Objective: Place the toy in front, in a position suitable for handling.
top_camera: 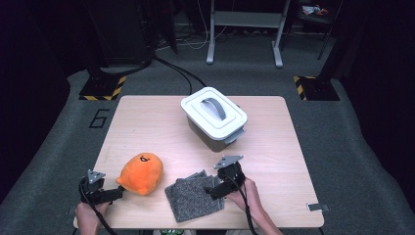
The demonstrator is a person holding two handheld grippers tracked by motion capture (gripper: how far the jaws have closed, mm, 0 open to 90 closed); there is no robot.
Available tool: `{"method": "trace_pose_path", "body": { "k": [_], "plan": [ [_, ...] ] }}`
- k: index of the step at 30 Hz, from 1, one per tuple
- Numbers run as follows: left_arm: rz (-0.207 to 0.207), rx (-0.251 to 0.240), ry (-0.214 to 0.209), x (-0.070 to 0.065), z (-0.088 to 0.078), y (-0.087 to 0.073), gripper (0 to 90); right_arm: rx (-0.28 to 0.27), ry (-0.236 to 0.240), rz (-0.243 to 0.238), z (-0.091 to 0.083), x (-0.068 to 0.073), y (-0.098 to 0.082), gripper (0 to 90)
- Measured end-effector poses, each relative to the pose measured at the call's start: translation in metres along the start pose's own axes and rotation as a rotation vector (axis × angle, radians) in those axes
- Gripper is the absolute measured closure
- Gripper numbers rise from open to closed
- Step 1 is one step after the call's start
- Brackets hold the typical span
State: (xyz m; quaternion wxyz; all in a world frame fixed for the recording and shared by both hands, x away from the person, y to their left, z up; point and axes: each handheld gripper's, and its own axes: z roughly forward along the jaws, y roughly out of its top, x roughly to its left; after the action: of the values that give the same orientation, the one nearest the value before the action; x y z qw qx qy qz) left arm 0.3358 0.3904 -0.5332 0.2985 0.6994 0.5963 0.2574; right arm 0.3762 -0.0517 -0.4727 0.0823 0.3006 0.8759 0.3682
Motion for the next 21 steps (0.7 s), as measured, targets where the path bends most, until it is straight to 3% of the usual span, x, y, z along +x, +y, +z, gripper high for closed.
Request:
{"method": "trace_pose_path", "body": {
  "k": [8, 9, 10, 16, 19, 21],
  "plan": [
    [0.000, -0.001, 0.001, 0.000, 0.000, 0.000, 0.1, 0.044, 0.033, -0.052, 0.024, 0.021, -0.002, 0.0],
    [-0.001, -0.001, 0.001, 0.000, 0.000, 0.000, 0.1, 0.051, 0.032, -0.079, 0.030, 0.024, -0.001, 0.0],
    [-0.001, -0.001, 0.001, 0.000, 0.000, 0.000, 0.1, 0.055, 0.036, -0.061, 0.032, 0.025, 0.000, 0.0],
    [-0.001, 0.000, 0.000, 0.000, 0.000, 0.000, 0.1, 0.088, 0.046, -0.071, 0.047, 0.032, 0.000, 0.0],
    [0.000, 0.000, 0.000, 0.000, 0.000, 0.000, 0.1, 0.096, 0.037, -0.093, 0.052, 0.034, 0.001, 0.4],
    [0.000, 0.000, 0.000, 0.000, 0.000, 0.000, 0.1, 0.108, 0.023, -0.082, 0.055, 0.035, 0.000, 2.1]
  ]
}}
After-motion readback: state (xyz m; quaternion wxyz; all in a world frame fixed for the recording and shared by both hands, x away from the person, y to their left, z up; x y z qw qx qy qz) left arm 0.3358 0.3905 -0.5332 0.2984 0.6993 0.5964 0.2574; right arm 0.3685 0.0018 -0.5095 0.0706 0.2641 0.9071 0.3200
